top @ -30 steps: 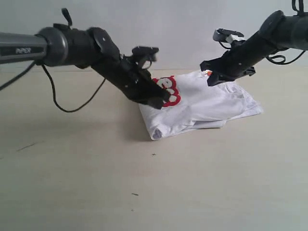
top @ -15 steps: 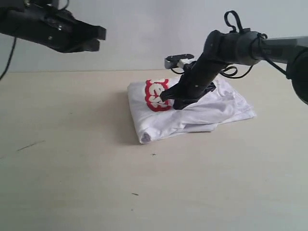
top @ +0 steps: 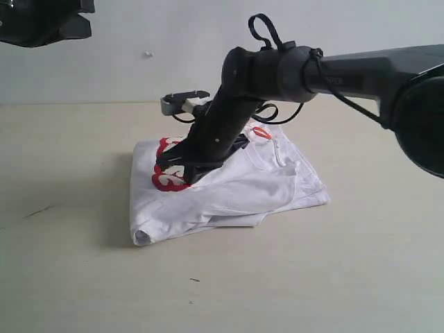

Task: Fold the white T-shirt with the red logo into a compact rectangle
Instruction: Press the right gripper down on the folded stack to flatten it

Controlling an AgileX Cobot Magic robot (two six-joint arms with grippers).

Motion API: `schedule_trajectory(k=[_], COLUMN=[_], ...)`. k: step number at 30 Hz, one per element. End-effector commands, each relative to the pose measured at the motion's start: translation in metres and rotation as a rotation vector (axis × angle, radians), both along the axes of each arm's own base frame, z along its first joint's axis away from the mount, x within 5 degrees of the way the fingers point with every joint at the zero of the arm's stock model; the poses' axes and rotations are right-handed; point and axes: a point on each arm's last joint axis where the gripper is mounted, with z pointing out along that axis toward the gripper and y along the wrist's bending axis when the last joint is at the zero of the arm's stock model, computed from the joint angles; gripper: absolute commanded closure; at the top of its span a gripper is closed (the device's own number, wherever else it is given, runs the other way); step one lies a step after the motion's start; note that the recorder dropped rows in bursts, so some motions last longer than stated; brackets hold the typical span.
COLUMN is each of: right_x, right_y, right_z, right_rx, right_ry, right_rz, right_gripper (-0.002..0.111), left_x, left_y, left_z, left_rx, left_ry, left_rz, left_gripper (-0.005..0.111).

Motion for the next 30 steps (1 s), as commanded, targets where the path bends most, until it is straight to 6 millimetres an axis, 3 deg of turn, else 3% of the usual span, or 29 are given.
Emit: schedule_trajectory(k=[1, 4, 7, 11, 14, 19, 22, 26, 30], right_x=[-0.004, -0.005, -0.009, -0.018, -0.026, -0.032, -0.04, -0.051, -0.063], right_y=[-0.002, -0.025, -0.055, -0.085, -0.092, -0.094, -0.084, -0.056, -0.027], right_z=[0.036, 0.055, 0.061, 0.038, 0.014, -0.019, -0.035, -0.04, -0.032], right_rx=[0.047, 0.063, 0.061, -0.05, -0.099, -0.11, -0.13, -0.132, -0.123], right_ry=[-0.075, -0.118, -0.11, -0.088, -0.065, -0.02, 0.058, 0.062, 0.029], right_rz=[-0.045, -0.121, -0.221, -0.264, -0.282, -0.331, -0.299, -0.228, -0.143], right_gripper=[0.108, 0.108, 0.108, 0.102, 0.102, 0.108, 0.108, 0.108, 0.108], left_x=[-0.014, -0.025, -0.037, -0.057, -0.076, -0.105, -0.119, -0.133, -0.139], left_y=[-0.001, -0.002, 0.003, 0.013, 0.021, 0.029, 0.034, 0.038, 0.039], left_z=[0.013, 0.021, 0.025, 0.028, 0.03, 0.041, 0.05, 0.06, 0.065], left_rx=[-0.018, -0.01, -0.013, -0.026, -0.027, -0.036, -0.046, -0.06, -0.073], left_ry=[0.006, 0.007, -0.024, -0.078, -0.125, -0.192, -0.247, -0.305, -0.327], left_rz=[-0.048, -0.087, -0.061, 0.016, 0.062, 0.077, 0.096, 0.113, 0.115], left_gripper=[0.107, 0.107, 0.107, 0.107, 0.107, 0.107, 0.107, 0.107, 0.107])
